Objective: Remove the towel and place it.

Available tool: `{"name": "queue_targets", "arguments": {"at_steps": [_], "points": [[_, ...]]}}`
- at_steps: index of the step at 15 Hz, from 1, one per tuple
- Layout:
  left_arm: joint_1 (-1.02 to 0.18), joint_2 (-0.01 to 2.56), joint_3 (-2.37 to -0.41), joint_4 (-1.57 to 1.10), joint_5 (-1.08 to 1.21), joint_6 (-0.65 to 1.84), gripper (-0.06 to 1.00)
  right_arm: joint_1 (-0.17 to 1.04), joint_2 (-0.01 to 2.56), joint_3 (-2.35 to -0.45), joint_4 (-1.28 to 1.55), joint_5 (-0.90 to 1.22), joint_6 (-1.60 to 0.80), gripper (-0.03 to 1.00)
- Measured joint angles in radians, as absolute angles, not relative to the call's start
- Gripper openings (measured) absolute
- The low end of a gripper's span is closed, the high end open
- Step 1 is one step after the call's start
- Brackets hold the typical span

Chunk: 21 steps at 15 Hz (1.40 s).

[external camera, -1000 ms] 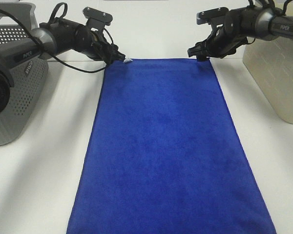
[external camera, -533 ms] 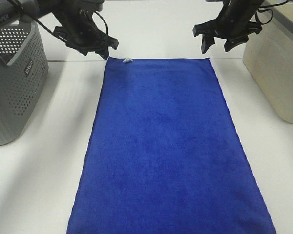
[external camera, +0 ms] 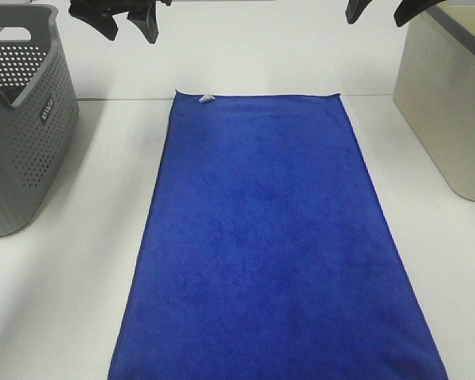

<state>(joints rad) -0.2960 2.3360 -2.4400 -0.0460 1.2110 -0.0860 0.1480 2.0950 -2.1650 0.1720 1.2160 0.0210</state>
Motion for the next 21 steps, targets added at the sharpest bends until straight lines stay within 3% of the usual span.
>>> {"name": "queue_targets", "arguments": {"at_steps": [4, 8, 12, 17, 21], "points": [[-0.285, 2.272, -2.44, -0.025, 1.215, -0.1, 0.8, 0.144, 1.977, -2.113, 0.13, 1.215, 0.035, 0.77], [-0.164, 2.136, -2.349, 0.0, 1.214, -0.072, 0.81, 0.022, 1.821, -1.884, 0.11, 1.215, 0.027, 0.79], [0.007, 1.911, -2.017, 0.015, 1.214, -0.053, 0.81, -0.06, 1.605, -1.658, 0.101, 1.216, -0.027, 0.79], [0.023, 1.454, -1.48, 0.071, 1.211, -0.031, 0.81, -0.06, 1.267, -1.362, 0.146, 1.216, -0.035, 0.78], [0.023, 1.077, -1.162, 0.076, 1.11, -0.055, 0.81, -0.06, 0.97, -1.108, 0.147, 1.218, -0.037, 0.78]]}}
